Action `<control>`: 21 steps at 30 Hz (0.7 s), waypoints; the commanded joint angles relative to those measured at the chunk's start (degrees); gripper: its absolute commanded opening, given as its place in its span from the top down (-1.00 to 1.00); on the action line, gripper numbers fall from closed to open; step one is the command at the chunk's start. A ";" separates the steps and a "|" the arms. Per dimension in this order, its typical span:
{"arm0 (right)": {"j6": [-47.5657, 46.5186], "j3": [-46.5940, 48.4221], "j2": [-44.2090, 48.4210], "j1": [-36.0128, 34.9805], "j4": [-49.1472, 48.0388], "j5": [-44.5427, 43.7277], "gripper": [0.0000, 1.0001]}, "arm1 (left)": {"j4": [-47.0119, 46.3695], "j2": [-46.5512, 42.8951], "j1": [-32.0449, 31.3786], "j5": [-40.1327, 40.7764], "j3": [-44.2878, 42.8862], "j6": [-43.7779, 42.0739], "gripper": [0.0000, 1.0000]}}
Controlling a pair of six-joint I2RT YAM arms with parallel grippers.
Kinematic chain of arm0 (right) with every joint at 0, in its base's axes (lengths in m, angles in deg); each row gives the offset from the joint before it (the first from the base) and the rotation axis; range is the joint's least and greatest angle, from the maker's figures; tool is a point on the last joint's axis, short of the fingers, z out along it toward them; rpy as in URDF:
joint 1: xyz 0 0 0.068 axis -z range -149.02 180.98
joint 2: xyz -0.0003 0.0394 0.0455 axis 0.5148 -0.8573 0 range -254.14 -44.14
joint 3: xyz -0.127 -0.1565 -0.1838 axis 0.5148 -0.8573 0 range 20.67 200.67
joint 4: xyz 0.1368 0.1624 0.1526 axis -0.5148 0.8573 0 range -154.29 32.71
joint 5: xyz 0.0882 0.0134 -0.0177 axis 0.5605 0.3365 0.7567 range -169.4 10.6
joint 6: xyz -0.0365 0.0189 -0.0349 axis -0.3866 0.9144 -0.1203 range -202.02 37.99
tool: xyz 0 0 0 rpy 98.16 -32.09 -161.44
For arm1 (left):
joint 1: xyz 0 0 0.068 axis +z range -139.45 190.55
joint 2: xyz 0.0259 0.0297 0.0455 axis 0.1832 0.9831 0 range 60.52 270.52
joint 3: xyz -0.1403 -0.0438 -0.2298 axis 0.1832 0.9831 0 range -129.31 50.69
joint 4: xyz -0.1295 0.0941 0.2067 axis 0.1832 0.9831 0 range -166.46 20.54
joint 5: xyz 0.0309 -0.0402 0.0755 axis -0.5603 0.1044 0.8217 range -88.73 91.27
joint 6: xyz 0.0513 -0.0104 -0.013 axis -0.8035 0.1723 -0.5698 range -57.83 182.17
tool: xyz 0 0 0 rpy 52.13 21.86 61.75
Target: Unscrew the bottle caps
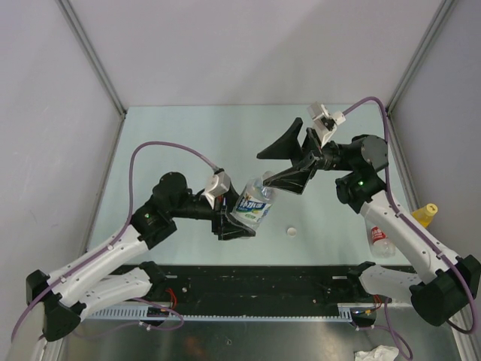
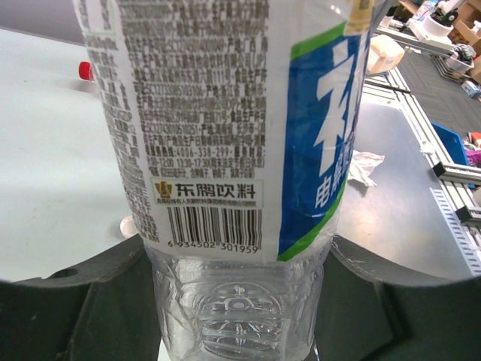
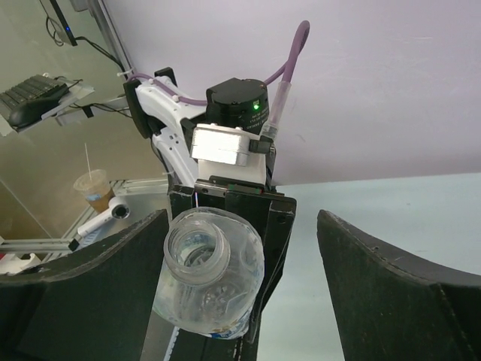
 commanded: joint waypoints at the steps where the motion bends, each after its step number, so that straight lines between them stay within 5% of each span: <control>1: 1.00 0.53 -0.38 -1.88 -1.17 6.41 -0.74 | -6.90 -1.81 0.49 8.50 -1.53 0.75 1.00; 7: 1.77 0.53 0.01 -2.19 -2.08 6.78 -0.90 | -3.83 -1.14 0.49 14.71 -1.99 0.03 1.00; 13: -0.96 0.53 0.64 -2.09 1.55 4.85 -0.85 | -2.73 -1.46 0.48 15.22 -1.99 -0.34 1.00; 16: -1.22 0.52 0.81 -2.11 1.95 3.35 -0.74 | -2.73 -1.86 0.47 14.31 -1.84 -0.79 1.00; 21: -0.75 0.47 0.72 -1.70 1.59 -0.18 -0.28 | -2.65 -1.70 0.45 12.12 -1.61 -1.12 1.00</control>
